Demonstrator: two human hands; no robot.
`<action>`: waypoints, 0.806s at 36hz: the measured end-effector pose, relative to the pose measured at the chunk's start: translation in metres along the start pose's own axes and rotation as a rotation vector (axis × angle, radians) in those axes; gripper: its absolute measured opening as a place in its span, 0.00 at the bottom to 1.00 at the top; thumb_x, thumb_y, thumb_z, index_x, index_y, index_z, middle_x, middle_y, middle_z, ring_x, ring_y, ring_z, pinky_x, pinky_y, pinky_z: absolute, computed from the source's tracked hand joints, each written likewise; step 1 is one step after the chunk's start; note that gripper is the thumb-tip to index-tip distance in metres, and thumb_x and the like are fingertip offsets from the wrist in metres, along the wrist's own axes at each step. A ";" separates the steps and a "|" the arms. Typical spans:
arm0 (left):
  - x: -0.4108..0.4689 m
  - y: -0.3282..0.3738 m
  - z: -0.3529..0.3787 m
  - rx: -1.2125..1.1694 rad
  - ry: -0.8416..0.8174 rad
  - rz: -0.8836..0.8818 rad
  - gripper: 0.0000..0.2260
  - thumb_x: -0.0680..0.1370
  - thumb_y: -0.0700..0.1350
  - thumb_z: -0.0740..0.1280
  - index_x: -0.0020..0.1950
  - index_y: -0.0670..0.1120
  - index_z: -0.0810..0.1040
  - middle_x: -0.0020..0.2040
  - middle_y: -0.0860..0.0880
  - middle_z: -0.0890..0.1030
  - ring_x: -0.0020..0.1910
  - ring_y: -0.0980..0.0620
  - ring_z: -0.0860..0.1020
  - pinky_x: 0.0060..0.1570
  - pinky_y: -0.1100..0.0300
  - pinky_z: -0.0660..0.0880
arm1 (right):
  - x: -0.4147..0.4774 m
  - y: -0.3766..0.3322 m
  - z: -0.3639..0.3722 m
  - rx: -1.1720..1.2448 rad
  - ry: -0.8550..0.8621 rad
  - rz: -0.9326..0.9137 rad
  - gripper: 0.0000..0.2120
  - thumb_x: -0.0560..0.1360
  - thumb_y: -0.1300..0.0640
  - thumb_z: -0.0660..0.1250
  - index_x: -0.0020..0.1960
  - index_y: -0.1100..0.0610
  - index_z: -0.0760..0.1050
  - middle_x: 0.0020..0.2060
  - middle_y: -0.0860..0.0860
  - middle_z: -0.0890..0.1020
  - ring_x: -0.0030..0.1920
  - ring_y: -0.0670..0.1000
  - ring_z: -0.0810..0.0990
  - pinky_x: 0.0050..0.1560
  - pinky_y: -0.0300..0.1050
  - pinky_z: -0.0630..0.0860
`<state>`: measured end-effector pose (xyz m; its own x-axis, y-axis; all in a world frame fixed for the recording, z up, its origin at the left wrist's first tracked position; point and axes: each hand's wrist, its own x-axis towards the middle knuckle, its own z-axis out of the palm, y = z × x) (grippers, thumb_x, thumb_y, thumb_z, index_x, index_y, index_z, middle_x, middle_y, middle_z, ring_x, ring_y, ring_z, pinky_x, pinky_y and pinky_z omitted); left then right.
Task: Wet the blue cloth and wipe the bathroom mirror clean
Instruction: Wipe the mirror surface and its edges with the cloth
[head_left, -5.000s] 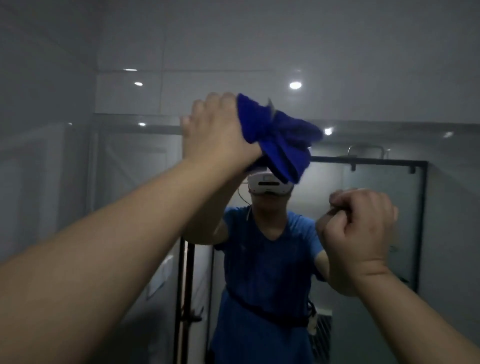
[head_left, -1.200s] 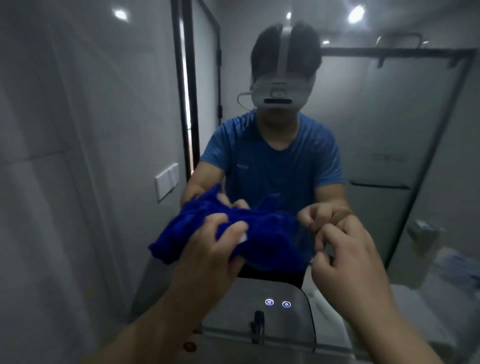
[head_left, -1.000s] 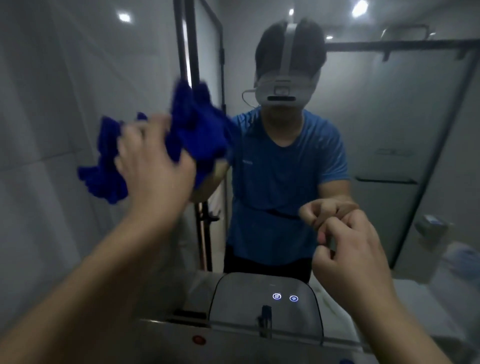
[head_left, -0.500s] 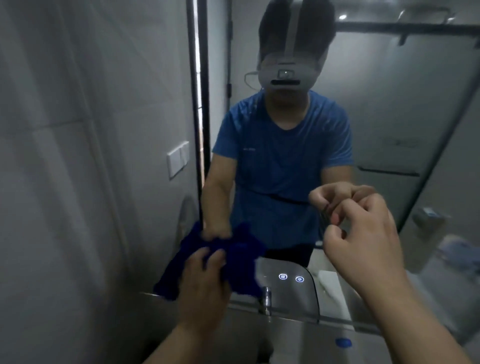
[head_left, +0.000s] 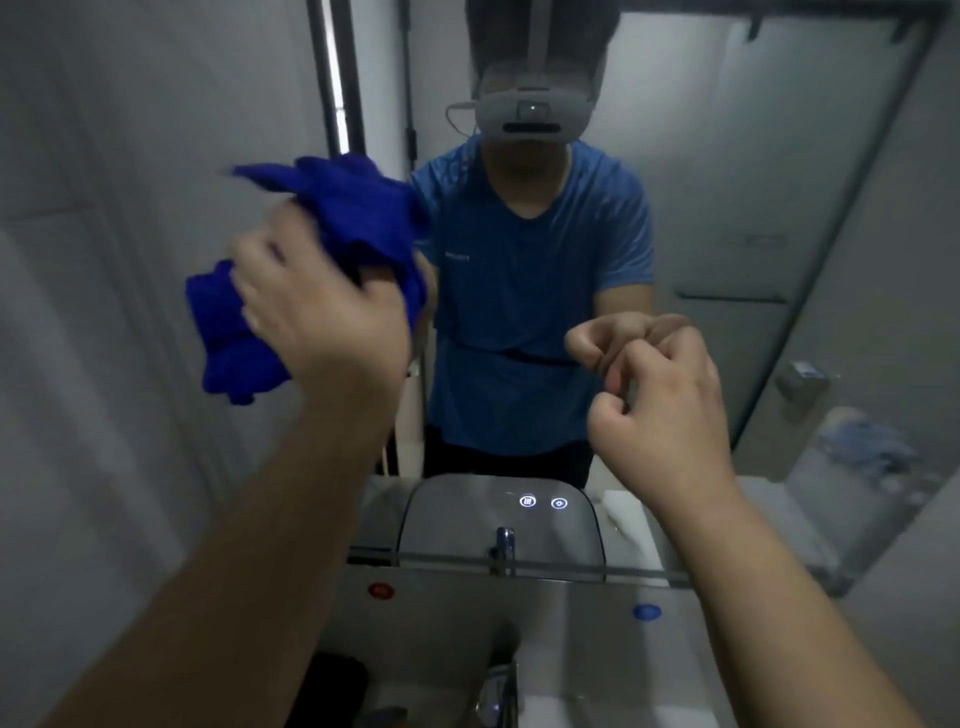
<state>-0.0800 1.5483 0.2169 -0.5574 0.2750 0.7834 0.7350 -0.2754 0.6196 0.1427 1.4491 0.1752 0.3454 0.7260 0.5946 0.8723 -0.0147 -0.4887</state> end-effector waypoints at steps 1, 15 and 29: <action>-0.015 0.025 -0.008 -0.027 -0.038 0.058 0.21 0.78 0.48 0.62 0.69 0.43 0.77 0.62 0.40 0.78 0.60 0.41 0.77 0.61 0.50 0.70 | -0.001 0.001 -0.002 0.005 -0.016 -0.001 0.05 0.68 0.62 0.67 0.41 0.53 0.75 0.52 0.47 0.68 0.59 0.61 0.74 0.58 0.44 0.67; -0.164 0.191 -0.023 -0.589 -1.272 -0.382 0.18 0.81 0.55 0.67 0.67 0.48 0.72 0.68 0.43 0.76 0.68 0.41 0.76 0.67 0.47 0.74 | -0.033 0.060 -0.095 1.381 -0.216 0.805 0.30 0.77 0.24 0.59 0.66 0.41 0.82 0.58 0.49 0.89 0.50 0.61 0.91 0.51 0.66 0.85; -0.073 0.174 -0.010 -0.556 -0.609 0.174 0.03 0.79 0.52 0.65 0.50 0.57 0.78 0.59 0.57 0.77 0.58 0.52 0.81 0.58 0.46 0.81 | 0.070 0.068 -0.142 0.441 0.862 0.131 0.23 0.85 0.51 0.66 0.72 0.66 0.72 0.70 0.63 0.73 0.61 0.36 0.70 0.63 0.16 0.55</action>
<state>0.0845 1.4713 0.2677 -0.0309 0.5912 0.8059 0.4049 -0.7298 0.5509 0.2756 1.4007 0.2739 0.7179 -0.0173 0.6960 0.6620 0.3262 -0.6748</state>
